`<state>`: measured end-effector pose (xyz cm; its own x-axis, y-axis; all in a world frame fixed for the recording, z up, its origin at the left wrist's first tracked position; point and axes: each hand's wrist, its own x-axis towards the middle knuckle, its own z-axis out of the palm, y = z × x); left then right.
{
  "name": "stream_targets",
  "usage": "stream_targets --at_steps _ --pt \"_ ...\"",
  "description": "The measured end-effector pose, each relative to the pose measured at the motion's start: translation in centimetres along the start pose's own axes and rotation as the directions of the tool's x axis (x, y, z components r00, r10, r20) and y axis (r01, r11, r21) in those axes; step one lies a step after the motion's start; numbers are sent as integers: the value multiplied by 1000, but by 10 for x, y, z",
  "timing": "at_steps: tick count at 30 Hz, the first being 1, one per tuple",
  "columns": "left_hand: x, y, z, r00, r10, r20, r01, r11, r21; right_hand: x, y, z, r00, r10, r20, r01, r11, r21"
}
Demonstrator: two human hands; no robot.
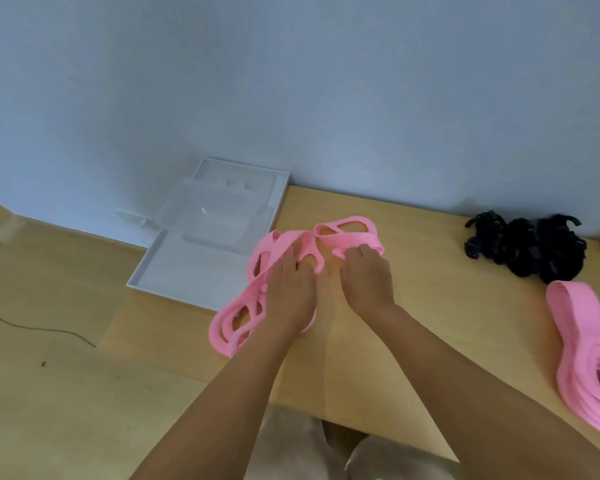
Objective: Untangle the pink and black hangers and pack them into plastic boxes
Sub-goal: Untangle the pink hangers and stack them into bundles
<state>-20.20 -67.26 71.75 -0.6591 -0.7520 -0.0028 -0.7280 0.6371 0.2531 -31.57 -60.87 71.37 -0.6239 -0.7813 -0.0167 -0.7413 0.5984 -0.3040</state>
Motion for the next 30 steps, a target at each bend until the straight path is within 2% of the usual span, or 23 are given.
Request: stream_targets --at_steps 2,4,5,7,9,11,13,16,18,21,25,27,30 --pt "6 -1 -12 999 43 -14 -45 992 -119 1 1 -13 994 13 -105 -4 996 88" --pt "15 4 -33 999 -39 30 46 943 -329 1 0 -30 980 70 -185 -8 949 315" --pt "19 8 -41 994 -89 65 108 887 -449 2 -1 -39 973 91 -211 0 919 395" --pt "26 18 -58 991 -123 59 134 791 -597 5 -1 -56 968 69 -240 43 900 433" --pt "30 27 -74 991 -135 -2 98 733 -673 11 -2 -72 970 11 -243 98 896 432" --pt "34 36 -92 985 -168 -49 78 671 -737 15 -8 -93 969 -18 -248 146 846 512" --pt "38 44 -111 977 -209 -30 94 554 -827 15 -16 -117 964 -21 -264 185 766 616" --pt "42 51 -141 976 -202 78 140 315 -939 11 -23 -153 971 -23 -236 197 636 746" --pt "43 53 -162 980 -169 104 143 239 -961 8 -27 -176 969 -66 -237 230 587 776" --pt "47 57 -189 989 -125 81 106 210 -972 3 -33 -210 958 -147 -247 287 559 778" --pt "46 69 -218 998 69 -4 -21 245 -969 -7 -42 -249 924 -264 -277 380 536 754" --pt "44 80 -231 989 145 -39 -71 217 -974 -9 -44 -262 902 -289 -321 430 522 737" --pt "40 98 -248 979 202 -17 -49 157 -986 -9 -43 -276 882 -266 -390 471 534 702"
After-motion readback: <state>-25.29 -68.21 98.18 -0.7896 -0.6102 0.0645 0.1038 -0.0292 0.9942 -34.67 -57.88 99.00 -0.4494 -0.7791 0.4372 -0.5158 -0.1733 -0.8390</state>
